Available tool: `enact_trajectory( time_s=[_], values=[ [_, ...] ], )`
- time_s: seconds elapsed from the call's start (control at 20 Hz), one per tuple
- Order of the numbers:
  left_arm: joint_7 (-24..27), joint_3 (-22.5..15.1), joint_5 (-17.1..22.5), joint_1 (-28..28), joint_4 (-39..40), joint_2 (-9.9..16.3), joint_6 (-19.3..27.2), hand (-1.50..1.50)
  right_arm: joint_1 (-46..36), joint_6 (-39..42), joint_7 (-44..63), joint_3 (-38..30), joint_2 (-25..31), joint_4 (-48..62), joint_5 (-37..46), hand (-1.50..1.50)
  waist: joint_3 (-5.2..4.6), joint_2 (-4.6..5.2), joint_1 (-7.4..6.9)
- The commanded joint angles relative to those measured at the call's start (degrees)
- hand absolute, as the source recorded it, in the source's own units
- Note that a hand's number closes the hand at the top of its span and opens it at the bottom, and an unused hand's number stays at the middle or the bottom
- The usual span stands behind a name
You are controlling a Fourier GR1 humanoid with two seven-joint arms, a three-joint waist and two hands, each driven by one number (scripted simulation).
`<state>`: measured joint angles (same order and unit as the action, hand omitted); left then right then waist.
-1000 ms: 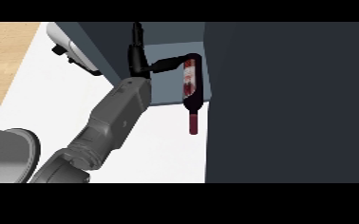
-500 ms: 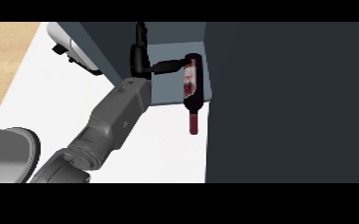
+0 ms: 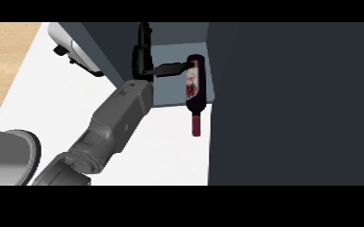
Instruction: Pick up the wine, place it into the cabinet and close the cabinet
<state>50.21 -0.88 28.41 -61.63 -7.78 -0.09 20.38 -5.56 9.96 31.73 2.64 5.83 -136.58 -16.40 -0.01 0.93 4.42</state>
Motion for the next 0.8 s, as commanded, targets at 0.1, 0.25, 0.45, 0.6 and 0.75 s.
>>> enact_trajectory(
  time_s=[0.1,0.25,0.45,0.6,0.75],
  values=[
    [0.2,-1.2,4.8,5.1,-2.2,0.1,-3.4,-1.50,-0.7,-1.1,3.0,-0.9,0.5,-3.3,-2.4,-1.50,-0.05,-0.64,-1.17],
    [2.9,-1.9,6.0,6.9,-2.0,0.1,-4.3,-1.50,0.5,0.2,2.6,-2.5,1.9,-4.2,-3.7,-1.50,-0.05,-0.29,-0.55],
    [-1.9,-8.4,11.4,6.7,-7.4,0.1,-1.1,-1.50,-1.9,-1.7,3.4,-2.4,1.0,-3.2,-3.1,-1.50,-0.05,-0.71,-0.33],
    [-3.4,-14.3,15.2,11.6,-14.5,0.1,1.1,-1.50,-3.5,-3.1,5.1,0.2,0.5,-3.2,-0.7,-1.50,-0.05,-1.13,-1.39],
    [-1.6,-22.8,18.4,19.1,-23.1,0.1,4.3,-1.50,-1.2,-0.6,1.9,-4.8,1.9,-1.5,-4.0,-1.50,0.00,-1.12,-1.88]
  ],
)
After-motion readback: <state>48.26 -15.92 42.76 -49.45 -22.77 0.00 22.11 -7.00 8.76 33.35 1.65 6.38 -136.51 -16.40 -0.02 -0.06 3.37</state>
